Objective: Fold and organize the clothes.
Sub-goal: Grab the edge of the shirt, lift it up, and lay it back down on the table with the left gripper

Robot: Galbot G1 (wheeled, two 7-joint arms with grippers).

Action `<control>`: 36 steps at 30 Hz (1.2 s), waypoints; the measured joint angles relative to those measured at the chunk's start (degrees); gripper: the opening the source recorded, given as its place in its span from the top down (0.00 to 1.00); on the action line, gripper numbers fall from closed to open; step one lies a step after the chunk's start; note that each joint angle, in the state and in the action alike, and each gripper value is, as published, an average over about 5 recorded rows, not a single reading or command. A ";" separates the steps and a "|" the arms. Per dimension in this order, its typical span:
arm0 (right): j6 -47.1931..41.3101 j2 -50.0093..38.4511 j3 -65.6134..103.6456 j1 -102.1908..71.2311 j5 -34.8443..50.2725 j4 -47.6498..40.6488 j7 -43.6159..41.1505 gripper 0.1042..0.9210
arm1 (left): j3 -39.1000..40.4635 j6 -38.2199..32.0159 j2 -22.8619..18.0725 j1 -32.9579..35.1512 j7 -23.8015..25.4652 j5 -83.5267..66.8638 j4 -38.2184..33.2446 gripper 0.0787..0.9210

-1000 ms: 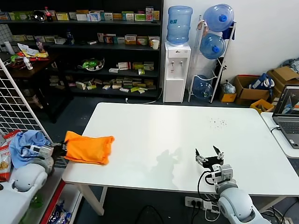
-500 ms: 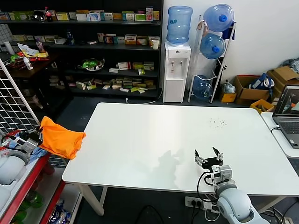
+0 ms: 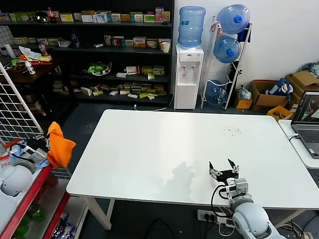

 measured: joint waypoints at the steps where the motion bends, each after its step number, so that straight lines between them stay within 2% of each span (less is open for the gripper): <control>1: -0.03 -0.02 0.02 -0.12 -0.06 0.08 0.00 0.12 | 0.29 0.47 -0.37 0.17 -0.14 -0.70 -0.68 0.95; 9: -0.09 -0.19 0.87 -1.09 -0.60 0.89 0.03 0.12 | 2.97 6.66 -4.73 1.70 -2.54 -12.03 -9.02 0.95; 20: 0.09 -0.65 2.47 -2.84 -1.20 1.80 0.05 0.12 | 6.98 12.82 -13.98 4.63 -8.79 -25.98 -19.67 0.95; 27: 0.09 -0.76 3.04 -3.30 -1.48 2.01 0.16 0.12 | 10.14 12.99 -22.63 5.10 -11.79 -27.90 -20.57 0.95; 36: 0.32 -0.28 4.01 -4.23 -2.08 2.26 0.22 0.12 | 14.68 9.72 -35.39 3.51 -13.72 -29.23 -17.09 0.95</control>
